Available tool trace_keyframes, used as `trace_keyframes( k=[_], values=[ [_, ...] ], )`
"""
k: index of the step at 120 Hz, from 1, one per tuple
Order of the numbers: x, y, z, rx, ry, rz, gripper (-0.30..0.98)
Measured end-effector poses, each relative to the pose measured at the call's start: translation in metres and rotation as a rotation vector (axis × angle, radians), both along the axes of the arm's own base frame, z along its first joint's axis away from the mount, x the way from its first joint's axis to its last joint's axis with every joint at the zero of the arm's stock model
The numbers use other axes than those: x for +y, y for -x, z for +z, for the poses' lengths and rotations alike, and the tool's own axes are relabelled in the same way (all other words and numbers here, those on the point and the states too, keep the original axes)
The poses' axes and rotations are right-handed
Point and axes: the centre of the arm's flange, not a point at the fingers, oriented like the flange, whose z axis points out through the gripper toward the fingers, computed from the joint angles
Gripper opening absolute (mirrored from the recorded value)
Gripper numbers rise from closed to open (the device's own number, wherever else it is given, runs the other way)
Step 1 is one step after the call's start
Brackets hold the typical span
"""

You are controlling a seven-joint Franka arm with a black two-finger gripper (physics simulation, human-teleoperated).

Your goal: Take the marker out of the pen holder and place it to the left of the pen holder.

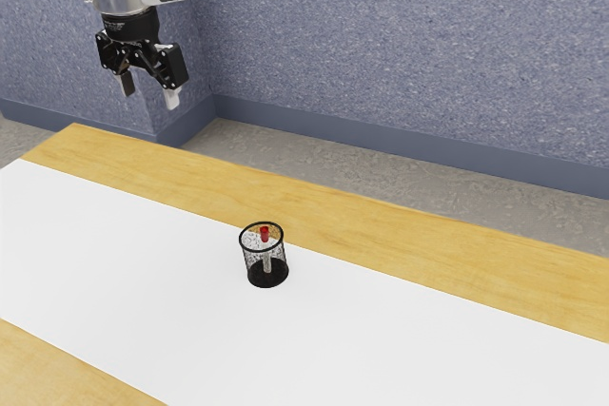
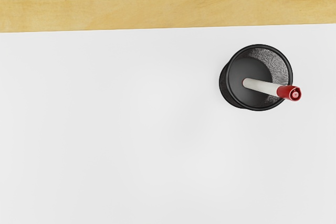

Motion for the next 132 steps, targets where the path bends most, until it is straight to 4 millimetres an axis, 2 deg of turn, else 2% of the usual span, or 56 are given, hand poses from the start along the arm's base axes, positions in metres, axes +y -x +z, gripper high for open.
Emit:
trace_keyframes(
  k=[46, 53, 57, 60, 64, 68, 74, 77, 80, 83, 87, 93, 100, 110, 116, 122, 128, 132],
  values=[
    [0.0, 0.001, 0.0, 0.004, 0.017, -0.001, 0.69],
    [-0.011, 0.005, 0.003, 0.015, 0.033, -0.035, 0.69],
    [-0.033, 0.008, 0.002, 0.03, 0.019, -0.091, 0.69],
    [-0.061, 0.01, 0.001, 0.042, -0.02, -0.162, 0.69],
    [-0.113, 0.018, -0.006, 0.066, -0.08, -0.293, 0.69],
    [-0.175, 0.035, -0.024, 0.107, -0.135, -0.449, 0.68],
    [-0.265, 0.081, -0.062, 0.177, -0.213, -0.704, 0.68],
    [-0.302, 0.109, -0.091, 0.218, -0.244, -0.833, 0.68],
    [-0.329, 0.135, -0.121, 0.257, -0.259, -0.946, 0.68],
    [-0.342, 0.155, -0.152, 0.295, -0.259, -1.032, 0.68],
    [-0.34, 0.166, -0.19, 0.341, -0.239, -1.096, 0.68],
    [-0.307, 0.158, -0.23, 0.367, -0.179, -1.111, 0.68],
    [-0.27, 0.143, -0.246, 0.331, -0.111, -1.111, 0.68],
    [-0.236, 0.147, -0.271, 0.274, -0.019, -1.159, 0.68],
    [-0.229, 0.144, -0.275, 0.221, 0.016, -1.196, 0.68],
    [-0.227, 0.133, -0.269, 0.149, 0.031, -1.232, 0.68],
    [-0.223, 0.108, -0.251, 0.053, 0.026, -1.248, 0.68],
    [-0.225, 0.082, -0.235, -0.014, 0.004, -1.255, 0.68]
  ],
)
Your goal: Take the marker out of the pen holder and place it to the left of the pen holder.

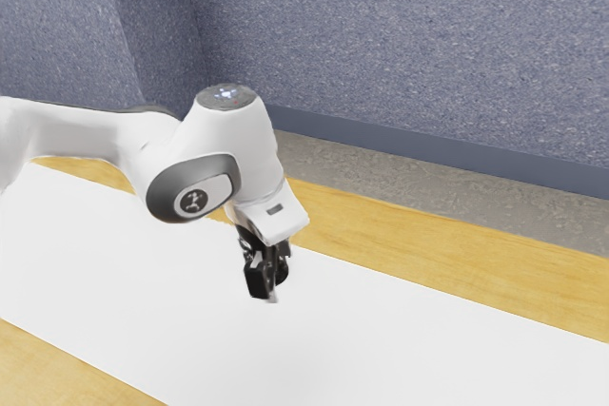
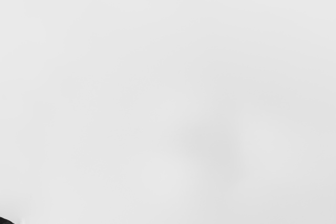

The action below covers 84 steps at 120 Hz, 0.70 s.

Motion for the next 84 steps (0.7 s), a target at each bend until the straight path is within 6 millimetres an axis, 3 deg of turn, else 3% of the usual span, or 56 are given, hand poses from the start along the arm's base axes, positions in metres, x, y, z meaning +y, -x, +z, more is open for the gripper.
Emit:
trace_keyframes(
  k=[10, 16, 23, 32, 46, 62, 68, 84],
  values=[
    [-0.007, -0.055, 0.036, -0.134, 0.031, -0.015, 0.69],
    [-0.009, -0.08, 0.042, -0.179, 0.033, -0.022, 0.69],
    [-0.005, -0.107, 0.024, -0.189, 0.0, -0.026, 0.69],
    [0.022, -0.13, -0.01, -0.151, -0.033, 0.006, 0.69],
    [0.047, -0.139, -0.039, -0.097, -0.038, 0.024, 0.68],
    [0.083, -0.123, -0.064, 0.003, -0.058, 0.008, 0.68],
    [0.095, -0.123, -0.063, 0.027, -0.077, -0.011, 0.68],
    [0.092, -0.126, -0.054, 0.048, -0.117, -0.11, 0.68]
  ],
)
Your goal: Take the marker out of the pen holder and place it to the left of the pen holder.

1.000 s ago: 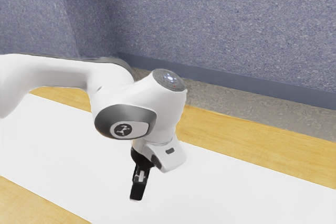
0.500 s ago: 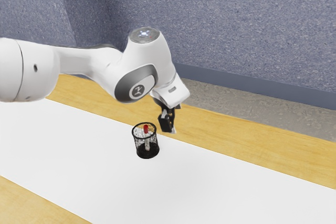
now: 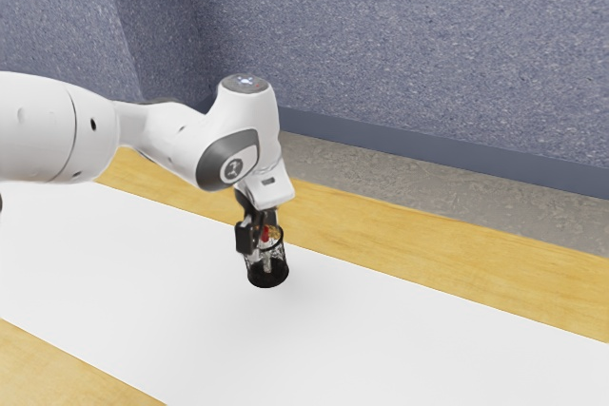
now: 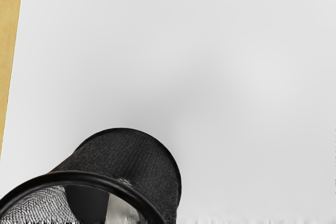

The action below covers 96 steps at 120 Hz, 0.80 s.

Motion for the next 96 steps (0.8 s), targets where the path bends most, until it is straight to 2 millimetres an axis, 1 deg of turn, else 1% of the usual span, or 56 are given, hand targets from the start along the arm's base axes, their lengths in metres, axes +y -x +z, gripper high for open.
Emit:
trace_keyframes(
  k=[12, 22, 30, 44, 61, 80, 86, 96],
  values=[
    [0.004, -0.001, -0.003, 0.015, -0.024, -0.052, 0.66],
    [0.004, -0.004, 0.0, -0.01, -0.015, -0.084, 0.63],
    [0.004, -0.008, 0.002, -0.038, 0.013, -0.09, 0.59],
    [0.012, -0.013, 0.004, -0.081, 0.047, -0.089, 0.54],
    [0.017, -0.018, 0.001, -0.11, 0.055, -0.106, 0.47],
    [0.02, -0.021, 0.002, -0.132, 0.057, -0.13, 0.39],
    [0.021, -0.022, 0.002, -0.137, 0.059, -0.134, 0.35],
    [0.024, -0.023, 0.003, -0.145, 0.068, -0.131, 0.22]
  ],
)
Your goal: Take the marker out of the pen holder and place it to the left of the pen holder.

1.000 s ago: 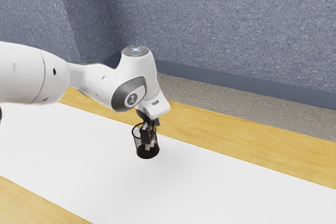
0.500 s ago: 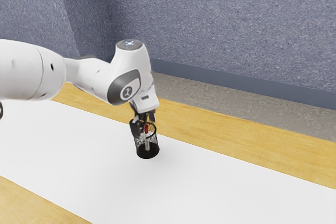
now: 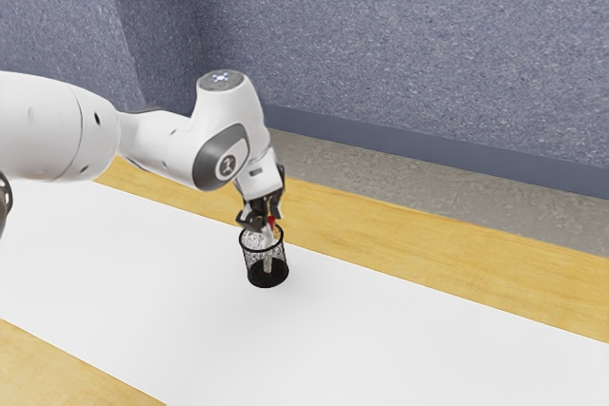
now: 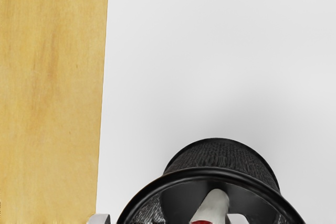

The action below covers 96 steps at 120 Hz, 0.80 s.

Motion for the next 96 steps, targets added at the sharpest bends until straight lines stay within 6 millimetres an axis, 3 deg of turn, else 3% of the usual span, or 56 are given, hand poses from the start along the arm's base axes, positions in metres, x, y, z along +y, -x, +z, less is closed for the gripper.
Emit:
trace_keyframes(
  k=[11, 28, 54, 96],
  values=[
    [0.003, -0.001, 0.001, -0.005, 0.008, 0.003, 0.09],
    [0.008, -0.002, 0.002, -0.014, 0.013, 0.005, 0.01],
    [0.042, -0.005, 0.014, -0.015, 0.01, 0.048, -0.06],
    [0.078, -0.008, 0.085, 0.079, 0.025, 0.094, -0.09]
  ],
)
